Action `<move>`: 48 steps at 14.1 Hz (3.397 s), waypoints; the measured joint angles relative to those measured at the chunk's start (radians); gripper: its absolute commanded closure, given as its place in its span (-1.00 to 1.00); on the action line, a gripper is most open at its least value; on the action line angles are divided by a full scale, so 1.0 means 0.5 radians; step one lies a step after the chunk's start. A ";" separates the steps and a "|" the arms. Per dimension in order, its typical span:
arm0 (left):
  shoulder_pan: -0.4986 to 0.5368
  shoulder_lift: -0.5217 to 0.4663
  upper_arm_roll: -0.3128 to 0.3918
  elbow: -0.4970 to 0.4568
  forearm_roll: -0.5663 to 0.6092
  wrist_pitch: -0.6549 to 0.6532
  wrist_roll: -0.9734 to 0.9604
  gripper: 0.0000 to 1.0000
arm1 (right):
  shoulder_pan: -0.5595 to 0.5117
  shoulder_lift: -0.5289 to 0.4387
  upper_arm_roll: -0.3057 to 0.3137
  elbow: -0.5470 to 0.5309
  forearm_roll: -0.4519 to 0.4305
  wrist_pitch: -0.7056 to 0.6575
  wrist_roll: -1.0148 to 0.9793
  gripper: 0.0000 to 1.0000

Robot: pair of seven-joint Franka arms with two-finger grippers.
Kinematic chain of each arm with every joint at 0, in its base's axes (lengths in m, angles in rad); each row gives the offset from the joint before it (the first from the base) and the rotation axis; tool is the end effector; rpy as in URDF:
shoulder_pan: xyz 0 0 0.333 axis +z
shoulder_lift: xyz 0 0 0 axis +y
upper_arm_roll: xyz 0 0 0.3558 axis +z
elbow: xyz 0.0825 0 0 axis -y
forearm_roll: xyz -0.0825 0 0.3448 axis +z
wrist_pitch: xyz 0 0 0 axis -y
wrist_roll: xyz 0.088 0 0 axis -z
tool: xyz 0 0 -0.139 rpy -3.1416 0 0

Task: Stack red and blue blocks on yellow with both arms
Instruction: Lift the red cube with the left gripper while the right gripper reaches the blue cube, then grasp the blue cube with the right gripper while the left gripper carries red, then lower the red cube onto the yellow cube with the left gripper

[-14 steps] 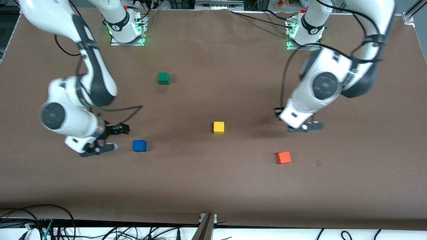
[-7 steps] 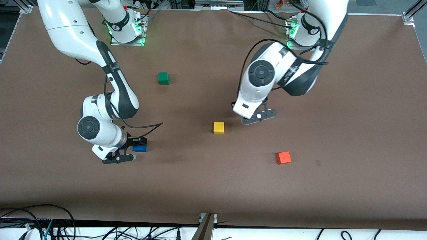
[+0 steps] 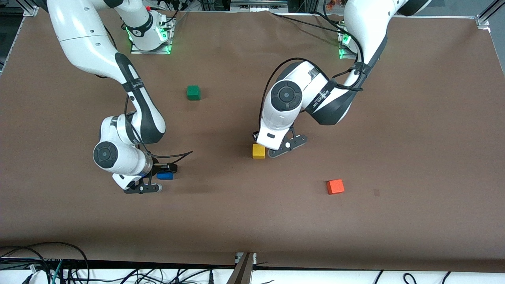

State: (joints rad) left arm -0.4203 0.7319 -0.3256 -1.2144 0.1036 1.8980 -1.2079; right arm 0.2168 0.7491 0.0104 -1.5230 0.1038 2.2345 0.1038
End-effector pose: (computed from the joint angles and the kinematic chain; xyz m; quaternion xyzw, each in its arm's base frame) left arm 0.5858 -0.4374 0.3667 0.9666 0.2494 -0.0526 0.0277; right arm 0.6832 0.1625 0.2360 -0.9985 -0.0276 0.0258 0.0401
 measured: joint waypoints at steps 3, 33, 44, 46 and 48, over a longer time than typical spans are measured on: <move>-0.120 0.089 0.120 0.071 0.000 0.081 -0.116 1.00 | 0.000 0.010 -0.001 0.000 0.000 0.021 -0.008 -0.20; -0.372 0.307 0.366 0.134 0.000 0.200 -0.480 1.00 | -0.038 -0.648 -0.273 0.394 -0.042 -1.155 -0.404 0.71; -0.384 0.318 0.385 0.134 0.000 0.200 -0.483 1.00 | -0.018 -0.647 -0.271 0.394 -0.042 -1.157 -0.404 0.71; -0.385 0.321 0.387 0.134 0.000 0.200 -0.483 1.00 | -0.014 -0.647 -0.271 0.394 -0.043 -1.157 -0.404 0.71; -0.386 0.330 0.389 0.134 0.000 0.200 -0.483 1.00 | -0.014 -0.647 -0.271 0.394 -0.043 -1.157 -0.404 0.71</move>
State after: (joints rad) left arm -0.6131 0.8968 -0.1309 -1.1476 0.1037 1.9977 -1.4496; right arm 0.2100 0.4255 -0.1253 -1.3258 0.0822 1.6560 -0.0981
